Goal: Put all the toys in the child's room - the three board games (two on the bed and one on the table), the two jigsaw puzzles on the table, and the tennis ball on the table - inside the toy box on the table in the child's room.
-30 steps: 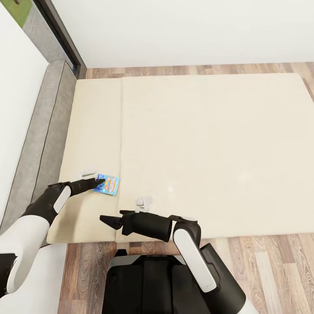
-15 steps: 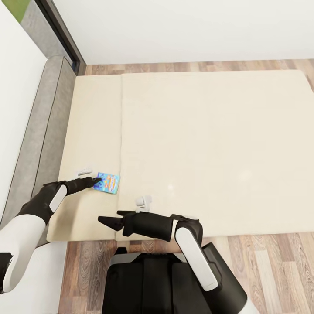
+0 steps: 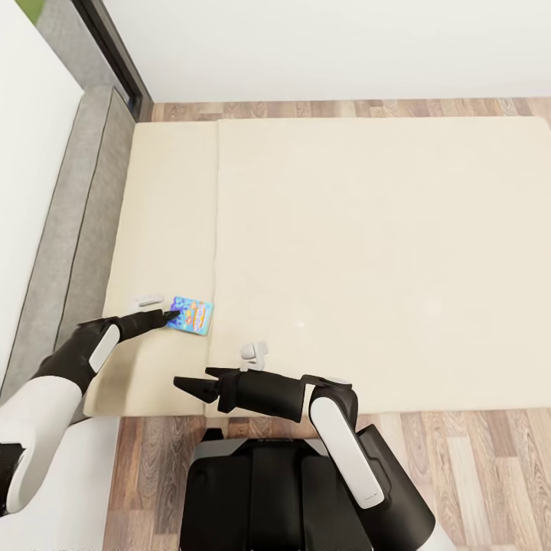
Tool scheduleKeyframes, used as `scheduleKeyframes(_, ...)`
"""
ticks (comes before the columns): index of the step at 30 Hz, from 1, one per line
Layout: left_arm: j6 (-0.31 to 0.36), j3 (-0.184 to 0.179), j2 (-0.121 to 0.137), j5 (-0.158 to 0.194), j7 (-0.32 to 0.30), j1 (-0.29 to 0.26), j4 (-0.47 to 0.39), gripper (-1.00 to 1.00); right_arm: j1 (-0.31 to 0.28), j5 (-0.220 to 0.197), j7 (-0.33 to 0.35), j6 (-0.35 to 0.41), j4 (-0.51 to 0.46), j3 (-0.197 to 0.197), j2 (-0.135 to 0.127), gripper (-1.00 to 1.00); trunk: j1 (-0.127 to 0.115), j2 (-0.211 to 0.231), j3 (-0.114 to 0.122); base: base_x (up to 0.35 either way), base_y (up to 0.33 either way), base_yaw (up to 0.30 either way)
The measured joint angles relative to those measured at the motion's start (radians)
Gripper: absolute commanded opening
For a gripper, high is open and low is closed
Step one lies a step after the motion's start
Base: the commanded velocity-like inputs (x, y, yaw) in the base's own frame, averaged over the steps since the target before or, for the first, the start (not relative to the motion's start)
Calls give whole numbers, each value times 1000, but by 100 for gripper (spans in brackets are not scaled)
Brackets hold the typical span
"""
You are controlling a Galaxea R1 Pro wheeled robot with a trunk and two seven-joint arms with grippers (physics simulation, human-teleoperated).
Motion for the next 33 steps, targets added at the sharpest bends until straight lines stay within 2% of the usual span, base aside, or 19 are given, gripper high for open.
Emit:
scheduleKeyframes(9,-2,-62,-5,4,2,0,0,100,0,1,1,-2,0,-2,0,100,0,0,-14,0,0,5)
scheduleKeyframes(13,-2,-70,-19,3,2,0,0,100,0,1,1,-3,0,-2,0,100,0,0,-17,0,0,0)
scheduleKeyframes(18,-5,-75,-50,3,2,0,-1,100,0,1,1,-4,0,-1,1,100,0,0,-18,0,0,0)
scheduleKeyframes(21,-9,-82,-57,0,4,-1,-2,100,0,1,1,-5,0,0,1,100,0,-1,-18,0,0,0)
scheduleKeyframes(26,-11,-114,-62,-1,4,-1,-14,100,0,2,0,-13,0,4,1,100,0,-1,-18,0,0,0)
scheduleKeyframes(33,-12,-122,-62,0,4,-1,-16,100,0,2,0,-15,0,5,2,100,0,-1,-18,0,0,0)
